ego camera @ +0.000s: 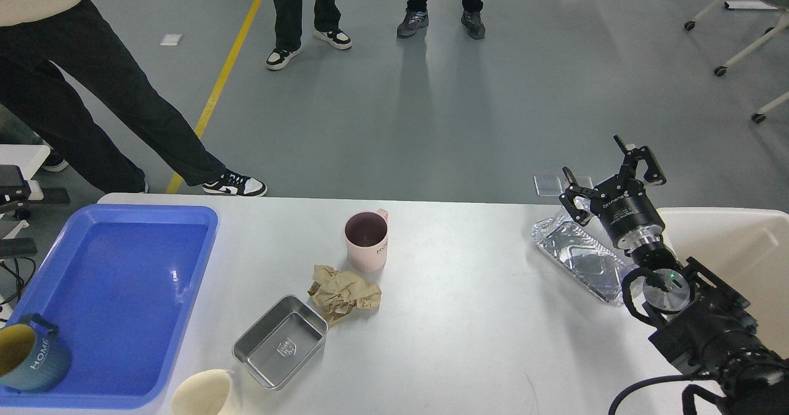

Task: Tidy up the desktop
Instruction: 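Move the left gripper toward the pink mug on the table, then grasp the pink mug by its rim with the left gripper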

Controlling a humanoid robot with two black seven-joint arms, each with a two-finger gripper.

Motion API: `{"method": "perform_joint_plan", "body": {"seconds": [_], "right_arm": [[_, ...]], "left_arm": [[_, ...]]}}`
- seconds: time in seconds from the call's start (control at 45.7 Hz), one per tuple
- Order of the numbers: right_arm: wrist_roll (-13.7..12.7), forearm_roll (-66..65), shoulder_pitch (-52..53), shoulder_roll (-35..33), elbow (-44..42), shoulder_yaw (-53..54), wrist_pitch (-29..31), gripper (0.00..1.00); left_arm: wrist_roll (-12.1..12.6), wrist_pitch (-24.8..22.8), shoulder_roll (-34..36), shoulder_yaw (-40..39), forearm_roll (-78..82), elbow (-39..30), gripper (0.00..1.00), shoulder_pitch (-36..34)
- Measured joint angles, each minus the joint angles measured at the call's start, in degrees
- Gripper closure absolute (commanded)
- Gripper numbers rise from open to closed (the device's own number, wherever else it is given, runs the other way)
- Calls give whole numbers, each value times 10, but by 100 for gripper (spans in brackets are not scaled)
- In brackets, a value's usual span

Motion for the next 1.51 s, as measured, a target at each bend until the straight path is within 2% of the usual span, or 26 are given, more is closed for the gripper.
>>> {"method": "perform_joint_plan", "body": {"seconds": [0.066, 0.131, 0.219, 0.241, 0.262, 0.306, 0.328, 0.35, 0.459, 0.591, 0.7, 0.919, 1.269, 1.334, 1.509], "right_arm": [[0, 0, 0, 0, 0, 0, 0, 0], [0, 0, 0, 0, 0, 0, 0, 0], [0, 0, 0, 0, 3, 0, 0, 0], [0, 0, 0, 0, 4, 0, -1, 0], [0, 0, 0, 0, 6, 0, -1, 0], [0, 0, 0, 0, 7, 0, -1, 0], [0, 0, -1, 0, 8, 0, -1, 0], [0, 0, -1, 1, 8, 0, -1, 0], [0, 0, -4, 1, 13, 0, -1, 0], [0, 0, -11, 1, 25, 0, -2, 0], [0, 0, -16, 1, 34, 0, -2, 0], [0, 0, -22, 0, 45, 0, -3, 0], [0, 0, -25, -5, 49, 0, -3, 0], [0, 0, -26, -8, 54, 0, -3, 0], [0, 0, -31, -16, 66, 0, -3, 0]], "left_arm": [[8, 0, 0, -3, 0, -1, 6, -2], [36, 1, -5, -9, 0, -5, 6, -14], [110, 12, -27, -12, 0, -15, 6, -50], [133, 18, -37, -13, 0, -17, 6, -60], [168, 29, -57, -13, 0, -18, 6, -74], [209, 45, -84, -13, 0, -18, 6, -88], [238, 57, -107, -12, 0, -17, 6, -98], [290, 79, -149, -10, 1, -14, 6, -115], [375, 109, -244, -3, 24, -8, 6, -150], [427, 139, -365, 19, 86, 6, 7, -185], [446, 168, -444, 72, 115, 34, 7, -225], [448, 220, -578, 175, 159, 130, 7, -298], [434, 218, -798, 190, 265, 341, 12, -327], [429, 214, -828, 191, 284, 370, 18, -328], [409, 203, -874, 206, 320, 430, 25, -328]]}}
